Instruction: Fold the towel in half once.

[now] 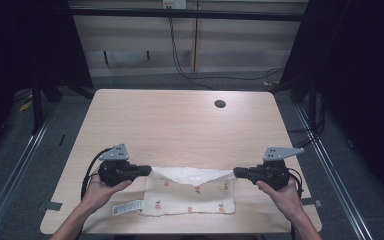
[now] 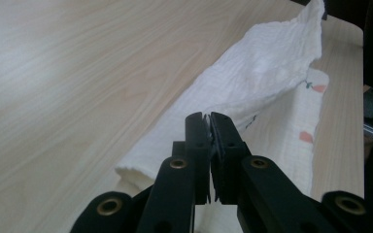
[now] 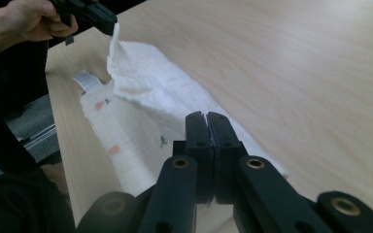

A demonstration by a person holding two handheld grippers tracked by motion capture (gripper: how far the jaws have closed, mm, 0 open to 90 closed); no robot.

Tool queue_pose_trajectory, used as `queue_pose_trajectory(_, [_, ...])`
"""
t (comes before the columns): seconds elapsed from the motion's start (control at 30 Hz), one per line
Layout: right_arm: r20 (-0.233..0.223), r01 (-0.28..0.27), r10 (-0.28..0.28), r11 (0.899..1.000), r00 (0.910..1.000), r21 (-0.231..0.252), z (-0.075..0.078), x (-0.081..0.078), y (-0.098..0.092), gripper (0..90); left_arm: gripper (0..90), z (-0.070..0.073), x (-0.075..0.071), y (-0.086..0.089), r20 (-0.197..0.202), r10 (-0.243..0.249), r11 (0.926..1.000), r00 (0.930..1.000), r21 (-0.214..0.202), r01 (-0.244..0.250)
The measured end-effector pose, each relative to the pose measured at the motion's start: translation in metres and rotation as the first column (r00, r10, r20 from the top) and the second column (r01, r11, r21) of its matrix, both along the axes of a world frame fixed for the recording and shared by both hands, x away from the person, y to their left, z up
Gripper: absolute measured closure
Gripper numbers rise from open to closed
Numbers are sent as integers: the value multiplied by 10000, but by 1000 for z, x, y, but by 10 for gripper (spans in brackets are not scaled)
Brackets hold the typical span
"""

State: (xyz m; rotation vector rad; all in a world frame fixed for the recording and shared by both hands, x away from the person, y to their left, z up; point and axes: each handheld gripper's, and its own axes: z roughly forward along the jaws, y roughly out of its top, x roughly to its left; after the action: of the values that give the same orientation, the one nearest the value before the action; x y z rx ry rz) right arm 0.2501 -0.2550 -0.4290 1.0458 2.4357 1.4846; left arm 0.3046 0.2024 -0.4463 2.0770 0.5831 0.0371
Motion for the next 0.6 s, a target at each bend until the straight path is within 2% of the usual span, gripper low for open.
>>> queue_pose_trajectory(0.1, [-317,131,-127,9998,9994,124,-16,-7,-5,887,871,-3,-7,2,-20,-107,9997,9999,222,107])
queue_pose_trajectory(0.13, [-317,131,-127,9998,9994,124,-16,-7,-5,887,871,-3,-9,3,-22,-152,9994,9999,304,152])
queue_pose_trajectory(0.2, [-416,157,-157,9999,9990,-1,-20,-9,-6,887,871,-5,-11,5,-101,-116,9999,9999,111,117])
queue_pose_trajectory(0.27, [-454,163,-165,9999,9988,-50,-21,-12,-7,887,871,-9,-15,3,-203,-301,9993,9993,213,306])
queue_pose_trajectory(0.43, [-633,-58,20,9983,9980,-587,-29,-24,-1,886,860,-21,-21,-3,-396,-615,9968,9973,482,633])
queue_pose_trajectory(0.57, [-832,-52,-6,9976,9965,-692,-38,-26,-2,885,860,-26,-25,-4,-557,-799,9948,9952,583,831])
queue_pose_trajectory(0.6, [-877,-107,27,9958,9961,-904,-41,-28,-2,885,860,-26,-27,-4,-513,-861,9936,9950,695,896])
